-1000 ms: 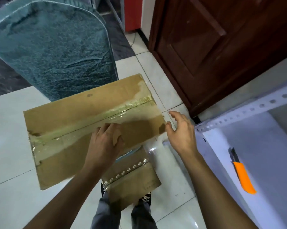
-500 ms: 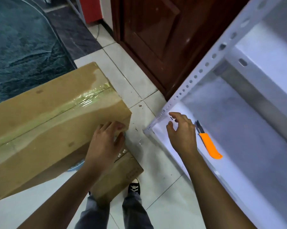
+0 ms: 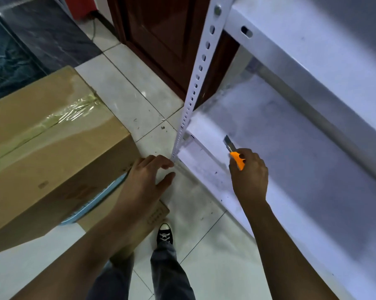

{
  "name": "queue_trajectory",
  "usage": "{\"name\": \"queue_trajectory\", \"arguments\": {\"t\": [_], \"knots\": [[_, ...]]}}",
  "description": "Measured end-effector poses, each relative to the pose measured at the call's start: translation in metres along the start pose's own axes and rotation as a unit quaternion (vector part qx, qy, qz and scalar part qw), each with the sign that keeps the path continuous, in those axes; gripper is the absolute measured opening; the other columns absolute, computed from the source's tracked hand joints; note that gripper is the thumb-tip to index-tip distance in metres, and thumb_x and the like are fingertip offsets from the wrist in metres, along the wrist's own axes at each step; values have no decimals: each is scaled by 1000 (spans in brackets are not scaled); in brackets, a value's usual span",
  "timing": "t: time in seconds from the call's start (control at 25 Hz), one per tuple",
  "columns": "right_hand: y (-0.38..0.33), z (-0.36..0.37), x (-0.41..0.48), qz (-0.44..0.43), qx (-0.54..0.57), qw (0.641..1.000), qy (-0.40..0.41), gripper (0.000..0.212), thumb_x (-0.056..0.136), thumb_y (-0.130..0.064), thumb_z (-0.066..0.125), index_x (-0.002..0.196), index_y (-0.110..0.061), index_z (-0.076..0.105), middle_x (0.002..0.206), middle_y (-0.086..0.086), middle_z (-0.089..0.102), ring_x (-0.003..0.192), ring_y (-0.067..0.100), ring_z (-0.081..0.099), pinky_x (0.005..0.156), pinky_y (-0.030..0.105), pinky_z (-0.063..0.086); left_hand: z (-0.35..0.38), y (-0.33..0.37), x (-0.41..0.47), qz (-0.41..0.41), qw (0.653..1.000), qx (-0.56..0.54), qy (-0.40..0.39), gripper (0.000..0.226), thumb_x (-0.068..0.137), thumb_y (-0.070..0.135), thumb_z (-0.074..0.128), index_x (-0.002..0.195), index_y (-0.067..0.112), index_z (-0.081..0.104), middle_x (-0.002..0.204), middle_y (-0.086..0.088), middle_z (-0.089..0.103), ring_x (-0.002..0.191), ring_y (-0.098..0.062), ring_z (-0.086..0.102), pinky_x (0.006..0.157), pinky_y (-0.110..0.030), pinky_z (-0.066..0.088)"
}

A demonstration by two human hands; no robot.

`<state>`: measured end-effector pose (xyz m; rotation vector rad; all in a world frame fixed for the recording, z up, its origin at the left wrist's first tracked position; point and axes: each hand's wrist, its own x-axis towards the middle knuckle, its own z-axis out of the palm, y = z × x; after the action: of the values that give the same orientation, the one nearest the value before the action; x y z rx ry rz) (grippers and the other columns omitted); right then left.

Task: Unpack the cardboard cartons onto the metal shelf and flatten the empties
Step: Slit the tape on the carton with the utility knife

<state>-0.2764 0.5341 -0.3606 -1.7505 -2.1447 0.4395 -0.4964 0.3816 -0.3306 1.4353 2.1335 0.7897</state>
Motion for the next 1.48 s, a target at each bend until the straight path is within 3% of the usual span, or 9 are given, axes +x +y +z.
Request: {"name": "queue_trajectory", "arguments": {"t": [0.36,0.6,0.8,0.92,1.12,1.48], "knots": [[43,8,8,27,-75,996,-29,38,87,-24,77,121,-10,67,103,14,70,93,37,66,84,45,48,18,12,-4,9,999,19,-29,23,90,34,68,113,28,66,105,14,65,94,-12,54,80,-32,48],[53,14,13,33,-99,993,-50,33,89,-27,75,117,-11,67,101,13,69,92,37,64,82,43,47,17,10,-9,-8,999,27,-33,21,90,34,68,111,30,65,102,15,63,93,-12,53,77,-31,48],[60,22,18,15,-83,995,-52,27,83,-22,75,106,-11,67,93,13,66,83,38,62,76,43,48,16,9,-13,-30,998,39,-42,25,91,35,65,116,31,64,107,14,63,94,-10,51,74,-21,38],[60,27,23,15,-91,994,-56,26,83,-21,76,103,-8,66,85,14,65,77,39,62,74,43,49,14,5,-14,-32,998,38,-47,23,92,35,64,115,32,63,108,14,63,97,-10,50,77,-25,43],[58,31,25,11,-114,992,-59,24,84,-16,74,104,-6,67,89,17,63,78,41,61,75,44,47,9,-3,-17,-43,997,41,-46,23,92,33,63,114,32,63,111,14,62,98,-10,50,80,-28,46],[-7,28,7,-30,34,997,-55,33,81,-13,73,113,-13,64,106,8,58,84,34,59,83,42,43,-11,-11,-19,-56,998,37,-15,22,91,33,65,113,33,64,107,16,61,94,-8,49,76,-24,44]]}}
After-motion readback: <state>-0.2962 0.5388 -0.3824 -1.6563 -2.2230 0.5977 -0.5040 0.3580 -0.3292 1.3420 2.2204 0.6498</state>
